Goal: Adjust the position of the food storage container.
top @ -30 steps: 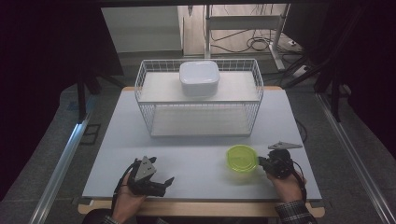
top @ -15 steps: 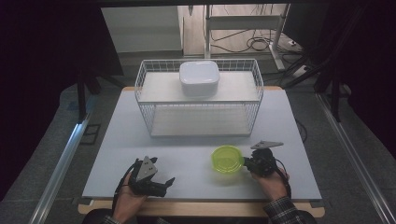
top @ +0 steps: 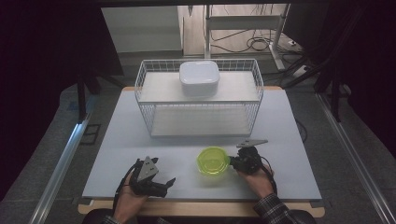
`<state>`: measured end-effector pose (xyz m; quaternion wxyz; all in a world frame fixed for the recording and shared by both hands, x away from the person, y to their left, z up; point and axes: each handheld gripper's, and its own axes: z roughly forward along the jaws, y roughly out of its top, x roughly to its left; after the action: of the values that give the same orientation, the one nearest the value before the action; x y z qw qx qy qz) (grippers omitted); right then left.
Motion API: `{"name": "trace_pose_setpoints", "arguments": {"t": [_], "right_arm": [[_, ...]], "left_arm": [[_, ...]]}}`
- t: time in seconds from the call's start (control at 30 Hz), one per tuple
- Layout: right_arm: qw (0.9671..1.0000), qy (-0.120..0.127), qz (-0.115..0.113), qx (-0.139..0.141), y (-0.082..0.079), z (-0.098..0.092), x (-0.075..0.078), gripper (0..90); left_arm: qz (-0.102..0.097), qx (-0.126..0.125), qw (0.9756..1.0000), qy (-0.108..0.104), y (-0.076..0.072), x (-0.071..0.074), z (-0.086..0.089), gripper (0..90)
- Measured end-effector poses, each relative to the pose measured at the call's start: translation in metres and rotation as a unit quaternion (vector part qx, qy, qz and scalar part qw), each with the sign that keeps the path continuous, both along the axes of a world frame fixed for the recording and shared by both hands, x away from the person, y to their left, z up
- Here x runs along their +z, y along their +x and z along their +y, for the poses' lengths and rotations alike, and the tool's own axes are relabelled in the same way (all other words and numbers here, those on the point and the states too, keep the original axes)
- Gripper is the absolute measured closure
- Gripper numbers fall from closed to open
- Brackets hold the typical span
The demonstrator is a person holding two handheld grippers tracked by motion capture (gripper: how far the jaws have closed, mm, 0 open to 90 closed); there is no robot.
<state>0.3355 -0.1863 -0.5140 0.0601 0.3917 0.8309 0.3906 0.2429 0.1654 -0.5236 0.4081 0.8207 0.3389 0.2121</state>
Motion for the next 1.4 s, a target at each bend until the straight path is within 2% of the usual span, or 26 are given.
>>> {"name": "trace_pose_setpoints", "arguments": {"t": [0.4,0.53,0.67,0.83,0.93,0.97,1.1,1.23,1.4], "right_arm": [[0.9989,0.018,0.021,0.037,0.006,0.034,-0.007,87.0],[0.9988,0.007,0.008,0.048,0.007,0.043,-0.007,86.0],[0.9991,-0.011,-0.009,0.041,0.008,0.039,-0.005,82.0],[0.9988,-0.02,-0.034,0.029,0.007,0.026,0.003,69.4],[0.9985,-0.027,-0.04,0.023,0.005,0.02,0.006,56.9],[0.9983,-0.033,-0.042,0.023,0.005,0.017,0.008,50.1],[0.9976,-0.042,-0.052,0.019,0.001,0.009,0.012,38.7],[0.9975,-0.038,-0.058,0.017,-0.002,-0.001,0.016,27.5],[0.9983,-0.021,-0.054,-0.003,-0.004,-0.013,0.016,18.6]], "left_arm": [[0.002,-0.003,1.0,0.002,0.0,0.0,-0.001,4.7],[0.003,-0.006,1.0,0.004,-0.001,-0.001,-0.002,4.8],[0.008,-0.01,0.9999,-0.002,0.0,-0.001,-0.002,5.5],[0.013,-0.014,0.9998,-0.005,-0.001,0.0,-0.001,6.0],[0.02,-0.016,0.9996,-0.009,0.0,0.0,-0.001,6.2],[0.021,-0.016,0.9996,-0.011,0.0,0.0,-0.001,6.3],[0.02,-0.016,0.9996,-0.011,-0.001,0.0,0.0,6.4],[0.019,-0.015,0.9997,-0.007,-0.001,0.0,-0.001,6.4],[0.017,-0.015,0.9997,-0.006,-0.001,-0.001,0.0,6.4]]}}
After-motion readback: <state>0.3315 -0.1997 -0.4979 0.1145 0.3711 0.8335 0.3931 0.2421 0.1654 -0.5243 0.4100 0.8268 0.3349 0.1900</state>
